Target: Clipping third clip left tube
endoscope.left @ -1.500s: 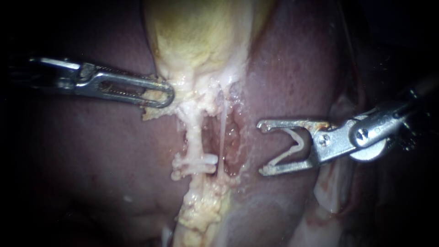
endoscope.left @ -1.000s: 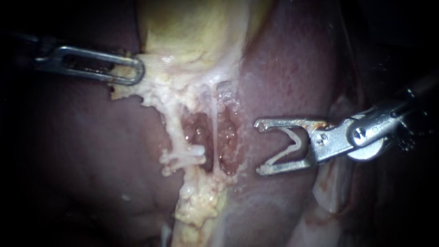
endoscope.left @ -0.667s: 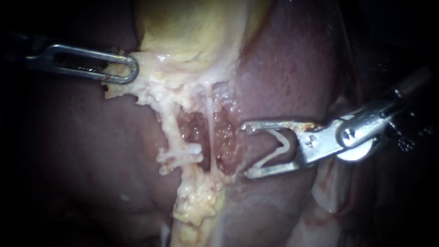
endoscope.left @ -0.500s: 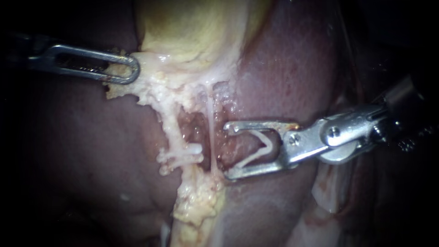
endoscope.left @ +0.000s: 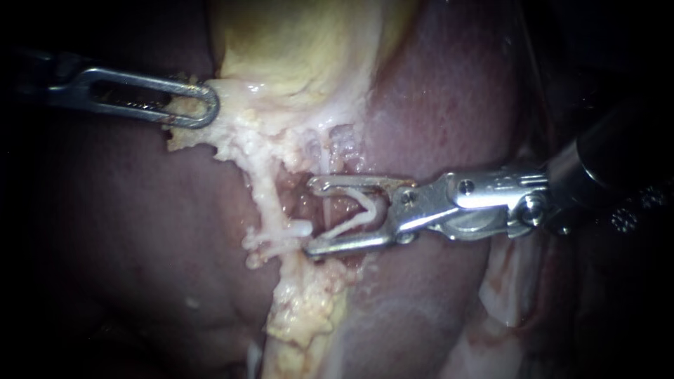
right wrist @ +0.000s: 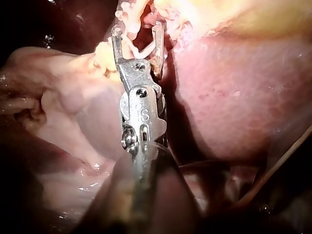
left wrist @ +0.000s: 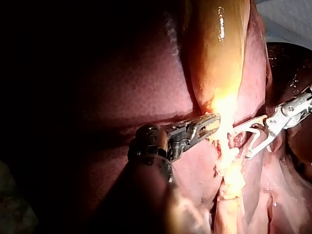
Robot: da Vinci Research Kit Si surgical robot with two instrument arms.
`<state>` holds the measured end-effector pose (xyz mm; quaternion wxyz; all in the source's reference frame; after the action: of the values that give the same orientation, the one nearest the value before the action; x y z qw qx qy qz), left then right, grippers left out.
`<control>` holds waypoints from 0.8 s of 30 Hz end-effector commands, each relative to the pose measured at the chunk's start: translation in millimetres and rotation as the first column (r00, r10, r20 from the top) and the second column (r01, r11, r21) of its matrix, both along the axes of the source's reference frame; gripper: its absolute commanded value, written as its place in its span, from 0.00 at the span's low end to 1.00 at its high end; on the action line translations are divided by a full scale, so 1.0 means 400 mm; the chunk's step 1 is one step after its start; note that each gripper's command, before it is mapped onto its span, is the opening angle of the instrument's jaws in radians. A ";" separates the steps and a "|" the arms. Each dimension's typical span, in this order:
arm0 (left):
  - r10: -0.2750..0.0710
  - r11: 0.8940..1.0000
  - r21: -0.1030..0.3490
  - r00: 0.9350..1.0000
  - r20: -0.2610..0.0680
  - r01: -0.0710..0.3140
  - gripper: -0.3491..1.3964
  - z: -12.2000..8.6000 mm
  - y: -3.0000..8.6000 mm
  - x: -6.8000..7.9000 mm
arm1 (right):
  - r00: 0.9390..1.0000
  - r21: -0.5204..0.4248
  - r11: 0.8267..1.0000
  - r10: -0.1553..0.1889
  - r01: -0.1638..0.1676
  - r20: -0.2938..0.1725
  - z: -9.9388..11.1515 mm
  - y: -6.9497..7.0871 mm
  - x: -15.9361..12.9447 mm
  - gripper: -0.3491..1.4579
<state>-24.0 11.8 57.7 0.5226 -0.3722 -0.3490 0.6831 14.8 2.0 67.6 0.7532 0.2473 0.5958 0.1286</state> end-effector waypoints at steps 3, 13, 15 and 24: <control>0.000 1.000 -0.001 1.000 0.000 0.000 0.00 0.0001 -0.0001 -0.0001 | 1.000 0.002 1.000 -0.005 0.005 -0.004 0.0022 0.0003 0.0003 0.47; 0.000 1.000 -0.001 1.000 -0.001 0.000 0.00 0.0001 -0.0005 0.0000 | 0.998 0.008 0.999 -0.033 0.033 -0.049 0.0061 0.0029 0.0018 0.47; 0.000 1.000 -0.002 1.000 -0.001 0.000 0.00 0.0002 -0.0005 0.0000 | 0.996 0.007 0.999 -0.043 0.043 -0.077 0.0066 0.0030 0.0028 0.47; -0.001 1.000 -0.003 1.000 -0.002 0.001 0.00 0.0005 -0.0010 -0.0001 | 0.985 0.046 0.997 -0.057 0.065 -0.161 0.0067 0.0031 0.0123 0.46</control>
<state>-24.1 11.4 57.9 0.5226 -0.3725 -0.3474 0.6837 20.1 3.3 70.3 0.6972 0.2965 0.6448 0.1011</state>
